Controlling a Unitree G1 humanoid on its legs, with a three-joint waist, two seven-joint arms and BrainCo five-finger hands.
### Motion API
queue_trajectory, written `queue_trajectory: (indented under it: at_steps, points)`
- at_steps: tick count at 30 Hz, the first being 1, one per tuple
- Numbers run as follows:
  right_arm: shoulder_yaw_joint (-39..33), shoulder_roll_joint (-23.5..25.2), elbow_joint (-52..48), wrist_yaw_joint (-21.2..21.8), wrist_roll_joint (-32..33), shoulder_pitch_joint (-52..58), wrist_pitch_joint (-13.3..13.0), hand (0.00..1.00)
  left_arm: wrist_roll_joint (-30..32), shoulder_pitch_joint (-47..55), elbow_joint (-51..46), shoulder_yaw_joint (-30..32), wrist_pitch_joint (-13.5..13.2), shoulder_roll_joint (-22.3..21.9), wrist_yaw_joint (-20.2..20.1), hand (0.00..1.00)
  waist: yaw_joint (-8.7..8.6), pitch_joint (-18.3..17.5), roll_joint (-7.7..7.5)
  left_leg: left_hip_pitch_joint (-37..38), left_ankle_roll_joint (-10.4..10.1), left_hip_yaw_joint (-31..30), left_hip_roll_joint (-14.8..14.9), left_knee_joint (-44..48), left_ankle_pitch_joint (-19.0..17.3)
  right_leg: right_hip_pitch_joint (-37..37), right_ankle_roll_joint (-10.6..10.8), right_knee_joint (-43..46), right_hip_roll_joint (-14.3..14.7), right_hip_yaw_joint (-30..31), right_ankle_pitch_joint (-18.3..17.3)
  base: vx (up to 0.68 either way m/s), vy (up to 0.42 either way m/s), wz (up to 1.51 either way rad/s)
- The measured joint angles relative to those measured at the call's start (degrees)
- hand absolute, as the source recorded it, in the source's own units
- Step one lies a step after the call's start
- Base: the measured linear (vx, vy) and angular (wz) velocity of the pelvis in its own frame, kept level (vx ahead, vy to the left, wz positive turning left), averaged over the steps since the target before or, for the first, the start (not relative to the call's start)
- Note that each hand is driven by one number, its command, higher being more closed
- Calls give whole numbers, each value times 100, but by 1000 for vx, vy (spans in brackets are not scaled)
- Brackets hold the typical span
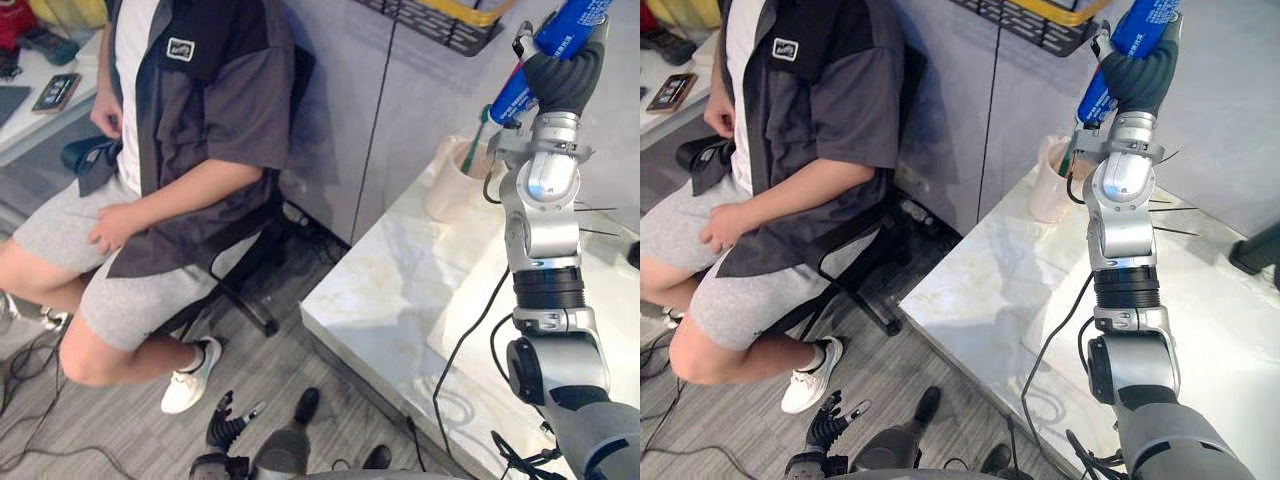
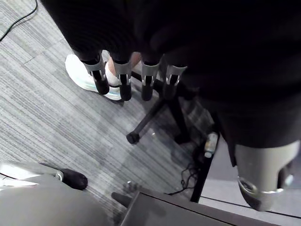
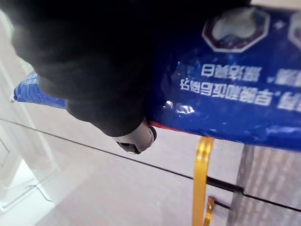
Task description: Organize washtable
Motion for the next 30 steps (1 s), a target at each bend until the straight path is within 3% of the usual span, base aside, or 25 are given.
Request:
queue_trajectory:
  at_steps: [12, 13, 21, 30]
  points:
    - [-27, -1, -21, -183, -283, 124, 5, 100, 1, -43, -6, -167, -9, 70, 107, 0, -7, 153, 35, -47, -14, -90, -2, 42, 10, -103, -5, 237, -45, -34, -152, -19, -1, 2]
    - [-26, 25, -21, -172, -290, 270, 17, 0, 0, -47, -7, -175, -9, 69, 120, 0, -7, 154, 36, -42, -14, -84, -1, 43, 10, -106, -8, 252, -48, -28, -156, -35, 5, -2]
    - [-13, 371, -25, -142, -456, 910, 205, 0, 2, -63, -3, -196, 5, 76, 122, 0, -24, 166, 38, 83, -13, 14, 25, 36, 9, -102, -27, 423, -78, 84, -214, -43, 9, -6]
    - [-11, 381, -203, -32, -505, 1254, 219, 0, 6, -152, 4, -216, 34, 73, 121, 0, -36, 165, 35, 162, -14, 13, 30, 29, 10, -103, -16, 624, -124, 104, -318, -25, 0, -1]
